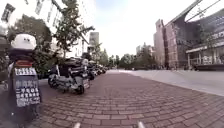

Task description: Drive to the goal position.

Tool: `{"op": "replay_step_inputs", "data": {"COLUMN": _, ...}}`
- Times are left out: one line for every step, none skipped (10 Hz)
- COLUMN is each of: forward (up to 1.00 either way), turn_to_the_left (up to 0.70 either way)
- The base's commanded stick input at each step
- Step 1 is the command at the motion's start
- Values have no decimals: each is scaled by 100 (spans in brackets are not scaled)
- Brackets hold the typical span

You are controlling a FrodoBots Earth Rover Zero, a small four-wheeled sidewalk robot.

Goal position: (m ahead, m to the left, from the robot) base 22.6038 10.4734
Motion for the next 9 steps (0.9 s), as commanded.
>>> {"op": "replay_step_inputs", "data": {"forward": 70, "turn_to_the_left": 0}}
{"op": "replay_step_inputs", "data": {"forward": 70, "turn_to_the_left": -8}}
{"op": "replay_step_inputs", "data": {"forward": 70, "turn_to_the_left": -14}}
{"op": "replay_step_inputs", "data": {"forward": 70, "turn_to_the_left": -14}}
{"op": "replay_step_inputs", "data": {"forward": 70, "turn_to_the_left": -14}}
{"op": "replay_step_inputs", "data": {"forward": 70, "turn_to_the_left": -14}}
{"op": "replay_step_inputs", "data": {"forward": 70, "turn_to_the_left": -6}}
{"op": "replay_step_inputs", "data": {"forward": 70, "turn_to_the_left": 0}}
{"op": "replay_step_inputs", "data": {"forward": 70, "turn_to_the_left": 0}}
